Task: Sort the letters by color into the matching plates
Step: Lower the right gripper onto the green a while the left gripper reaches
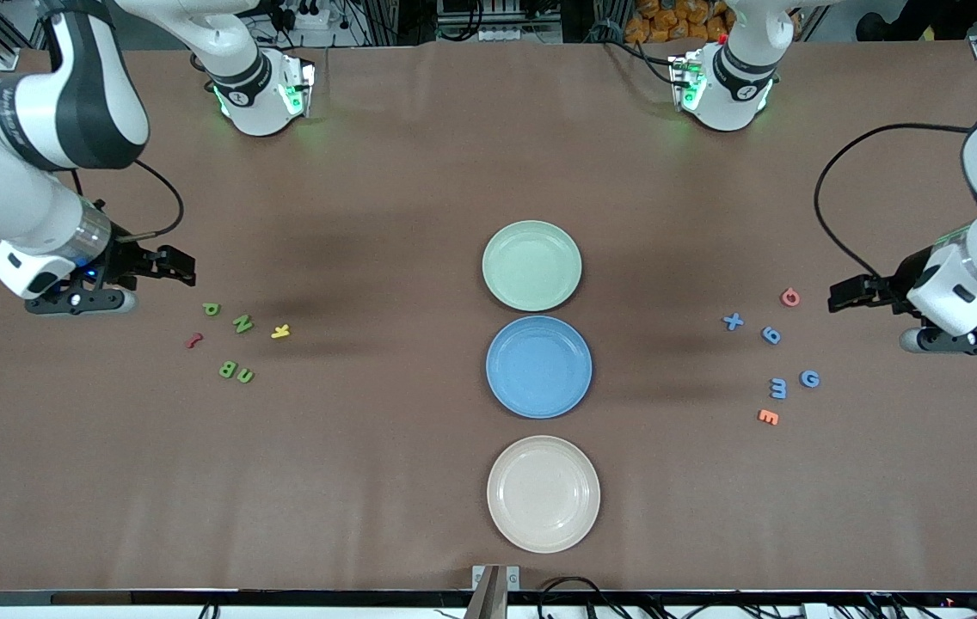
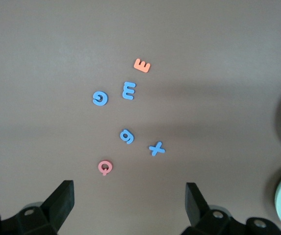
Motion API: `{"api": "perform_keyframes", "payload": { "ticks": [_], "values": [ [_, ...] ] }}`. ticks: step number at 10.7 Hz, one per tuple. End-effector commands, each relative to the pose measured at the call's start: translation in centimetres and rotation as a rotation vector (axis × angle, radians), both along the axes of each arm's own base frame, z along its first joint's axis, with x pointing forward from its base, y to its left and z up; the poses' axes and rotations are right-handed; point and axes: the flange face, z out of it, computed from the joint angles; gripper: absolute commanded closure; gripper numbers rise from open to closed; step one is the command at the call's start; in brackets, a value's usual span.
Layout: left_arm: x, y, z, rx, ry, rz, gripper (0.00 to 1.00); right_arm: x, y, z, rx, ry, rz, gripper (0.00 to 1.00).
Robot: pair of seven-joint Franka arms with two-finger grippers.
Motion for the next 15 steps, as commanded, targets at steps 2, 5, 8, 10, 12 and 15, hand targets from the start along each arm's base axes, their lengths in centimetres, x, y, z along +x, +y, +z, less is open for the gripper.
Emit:
{"api": "perform_keyframes", "payload": {
  "ticks": [2, 5, 8, 10, 12, 15],
  "values": [
    [-3.1, -0.9, -4.7, 0.013, -0.030, 0.302, 0.00, -3.6, -2.3, -7.2, -0.002, -0.071, -0.060, 0.00],
    [-6.6, -0.8, -10.5, 0.010, -0.093, 0.446, 0.00, -3.8, -4.5, -12.8, -0.009, -0.097, -0.105, 0.00],
    [-9.7, -1.3, -15.7, 0.011, -0.099, 0.610, 0.00, -4.8, -5.4, -18.5, -0.019, -0.143, -0.125, 0.00],
    [-9.8, -0.6, -18.8, 0.021, -0.058, 0.646, 0.00, -5.2, -5.5, -20.6, -0.022, -0.142, -0.126, 0.03],
    [-9.5, 1.9, -21.2, 0.018, -0.059, 0.704, 0.00, -5.5, -6.1, -21.9, -0.025, -0.130, -0.139, 0.06],
    [-9.1, 2.0, -24.6, 0.009, -0.065, 0.762, 0.00, -5.7, -6.7, -23.0, -0.027, -0.122, -0.151, 0.14]
  ]
}}
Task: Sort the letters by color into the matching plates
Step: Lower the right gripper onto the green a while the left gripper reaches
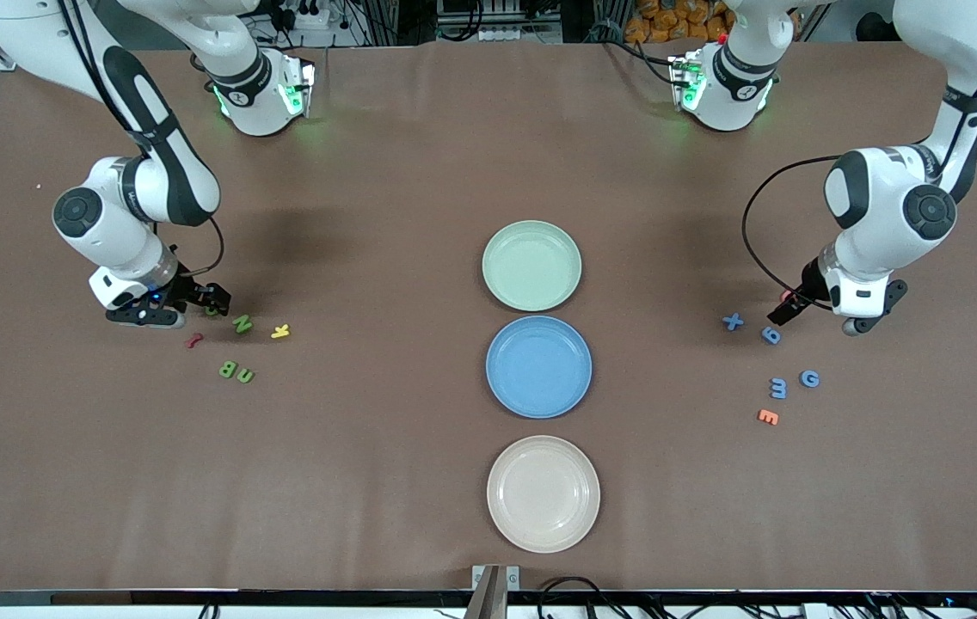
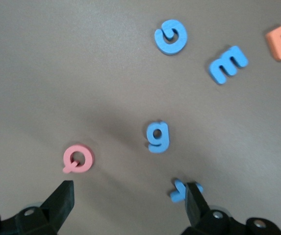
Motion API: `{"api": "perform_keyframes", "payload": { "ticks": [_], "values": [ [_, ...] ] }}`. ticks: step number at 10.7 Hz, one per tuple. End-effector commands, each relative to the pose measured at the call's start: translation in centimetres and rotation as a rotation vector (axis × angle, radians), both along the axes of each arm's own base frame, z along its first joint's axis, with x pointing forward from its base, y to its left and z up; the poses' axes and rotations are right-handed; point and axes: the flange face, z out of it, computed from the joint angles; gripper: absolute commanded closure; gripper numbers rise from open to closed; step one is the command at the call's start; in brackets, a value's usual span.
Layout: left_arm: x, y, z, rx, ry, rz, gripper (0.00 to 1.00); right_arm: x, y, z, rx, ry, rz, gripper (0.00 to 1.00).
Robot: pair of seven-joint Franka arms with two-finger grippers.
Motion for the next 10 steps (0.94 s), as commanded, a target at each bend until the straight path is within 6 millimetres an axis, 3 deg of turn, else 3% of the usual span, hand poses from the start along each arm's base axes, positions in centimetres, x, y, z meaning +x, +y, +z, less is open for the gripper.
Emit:
{"api": "perform_keyframes", "payload": {
  "ticks": [1, 4, 10],
  "values": [
    [1.0, -0.5, -2.9, -0.012, -0.018, 0.081, 0.00, -0.3, -0.8, -1.2, 0.001, -0.009, -0.026, 0.16],
    [1.7, -0.4, -3.9, -0.014, -0.015, 0.085, 0.00, -0.8, -1.0, -2.7, -0.004, -0.029, -0.029, 0.27],
    [2.7, -0.2, -6.2, -0.003, -0.018, 0.095, 0.00, -0.9, -1.0, -3.4, -0.003, -0.017, -0.030, 0.35]
  ]
}}
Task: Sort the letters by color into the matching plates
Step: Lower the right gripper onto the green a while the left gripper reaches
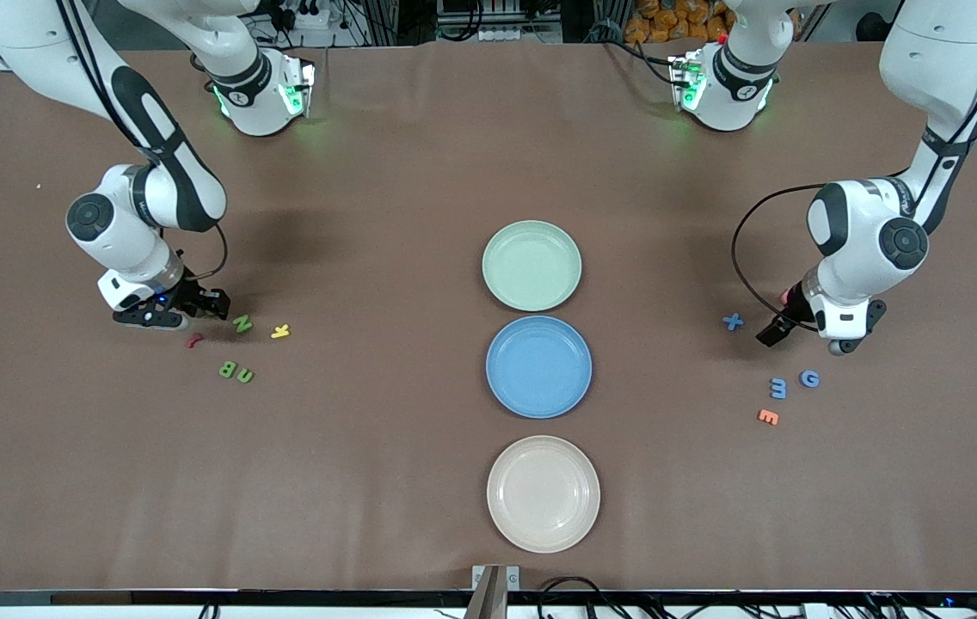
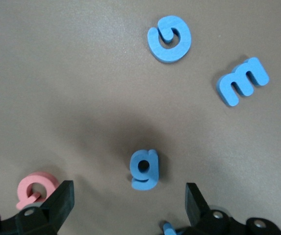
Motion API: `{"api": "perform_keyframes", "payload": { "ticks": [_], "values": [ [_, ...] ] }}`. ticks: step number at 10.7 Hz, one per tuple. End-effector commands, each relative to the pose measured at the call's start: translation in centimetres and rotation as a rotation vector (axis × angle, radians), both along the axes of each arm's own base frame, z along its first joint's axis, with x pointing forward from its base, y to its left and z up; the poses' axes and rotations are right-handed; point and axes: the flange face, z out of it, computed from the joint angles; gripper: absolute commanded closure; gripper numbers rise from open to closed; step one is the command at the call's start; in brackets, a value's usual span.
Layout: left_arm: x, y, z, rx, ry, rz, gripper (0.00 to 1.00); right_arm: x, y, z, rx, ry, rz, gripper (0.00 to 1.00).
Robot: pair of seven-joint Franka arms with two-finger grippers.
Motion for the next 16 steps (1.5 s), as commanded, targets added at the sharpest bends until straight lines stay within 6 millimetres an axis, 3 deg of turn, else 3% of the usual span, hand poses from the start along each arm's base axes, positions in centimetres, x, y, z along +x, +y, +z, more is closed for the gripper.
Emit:
{"api": "perform_keyframes", "payload": {
  "ticks": [1, 6, 9, 11, 16],
  "values": [
    [1.1, 0.1, -0.8, 0.024, -0.014, 0.037, 0.00, -0.3, -0.4, -0.5, 0.004, -0.001, -0.017, 0.35],
    [2.0, -0.8, -1.8, 0.100, -0.019, 0.051, 0.00, -0.3, -0.4, -0.8, 0.004, 0.002, -0.018, 0.41],
    [2.3, -0.5, -1.2, 0.098, -0.029, 0.062, 0.00, -0.3, -0.4, -0.8, 0.004, 0.004, -0.017, 0.67],
    [2.4, -0.6, -1.0, 0.091, -0.032, 0.071, 0.00, -0.3, -0.2, -0.7, 0.004, 0.004, -0.014, 0.98],
    [1.7, -1.8, -1.7, 0.080, -0.014, 0.052, 0.00, 0.2, -0.2, 1.0, 0.003, -0.022, -0.011, 1.00]
  ]
}}
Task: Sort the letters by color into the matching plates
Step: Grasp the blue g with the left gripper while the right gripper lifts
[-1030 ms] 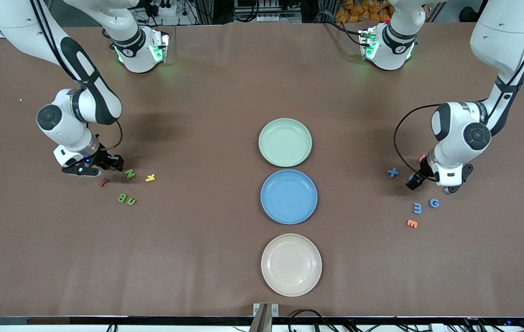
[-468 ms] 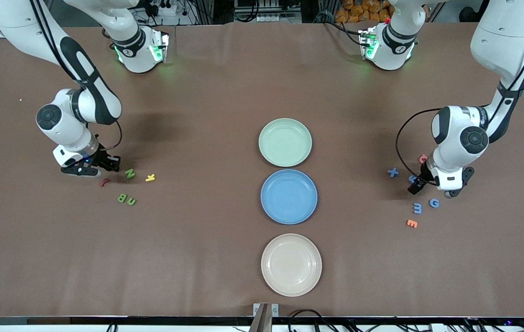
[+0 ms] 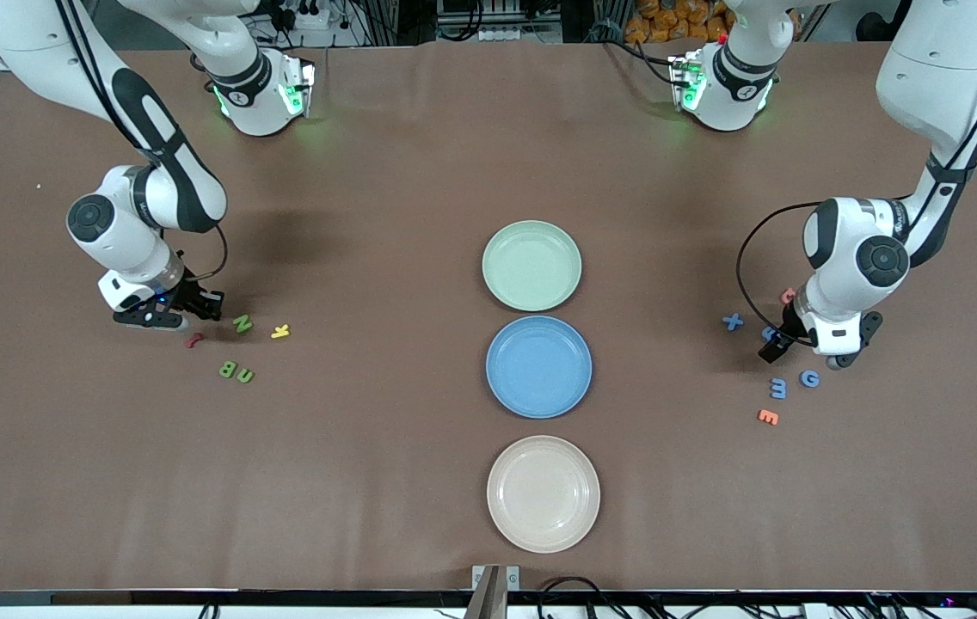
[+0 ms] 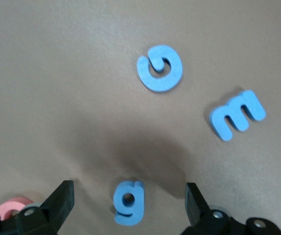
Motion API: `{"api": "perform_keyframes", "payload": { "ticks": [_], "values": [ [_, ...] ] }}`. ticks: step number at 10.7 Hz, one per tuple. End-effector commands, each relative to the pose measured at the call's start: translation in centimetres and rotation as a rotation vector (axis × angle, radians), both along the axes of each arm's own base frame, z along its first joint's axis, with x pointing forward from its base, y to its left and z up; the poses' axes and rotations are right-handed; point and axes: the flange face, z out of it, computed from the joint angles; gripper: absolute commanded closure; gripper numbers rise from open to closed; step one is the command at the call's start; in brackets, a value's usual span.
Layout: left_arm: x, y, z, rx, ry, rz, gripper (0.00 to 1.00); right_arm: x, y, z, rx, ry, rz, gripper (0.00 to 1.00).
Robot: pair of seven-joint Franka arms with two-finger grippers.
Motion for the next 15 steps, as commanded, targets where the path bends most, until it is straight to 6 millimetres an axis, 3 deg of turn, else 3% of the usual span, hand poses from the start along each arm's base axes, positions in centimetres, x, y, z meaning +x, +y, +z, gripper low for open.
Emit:
{"api": "perform_keyframes", "payload": {
  "ticks": [1, 6, 7, 8, 9, 10, 12, 15],
  "values": [
    [-0.5, -0.9, -0.4, -0.003, 0.006, 0.006, 0.00, 0.3, -0.2, 1.7, 0.004, -0.028, -0.008, 1.00],
    [-0.6, -0.9, -0.7, -0.002, 0.013, -0.005, 0.00, 1.1, 0.4, 5.2, 0.008, -0.039, 0.007, 1.00],
    [-0.6, -0.9, -0.7, -0.003, 0.012, -0.007, 0.30, 1.2, 1.0, 5.7, 0.009, -0.043, 0.016, 1.00],
    [-0.9, -1.0, -0.7, -0.002, 0.016, -0.007, 0.69, 1.2, 2.5, 5.9, 0.014, -0.039, 0.026, 1.00],
    [-1.2, -1.0, -0.7, -0.002, 0.017, -0.008, 0.94, 1.5, 3.3, 6.2, 0.018, -0.044, 0.019, 1.00],
    [-1.4, -1.0, -0.8, -0.002, 0.023, 0.003, 1.00, 1.5, 4.3, 6.2, 0.020, -0.045, 0.023, 1.00],
    [-1.6, -0.9, -0.9, -0.002, 0.026, 0.004, 1.00, 1.8, 5.8, 6.5, 0.024, -0.052, 0.030, 1.00],
    [-1.2, -1.6, 0.1, 0.002, 0.013, -0.022, 1.00, 2.5, 10.3, 7.1, 0.049, -0.070, -0.021, 1.00]
  ]
}}
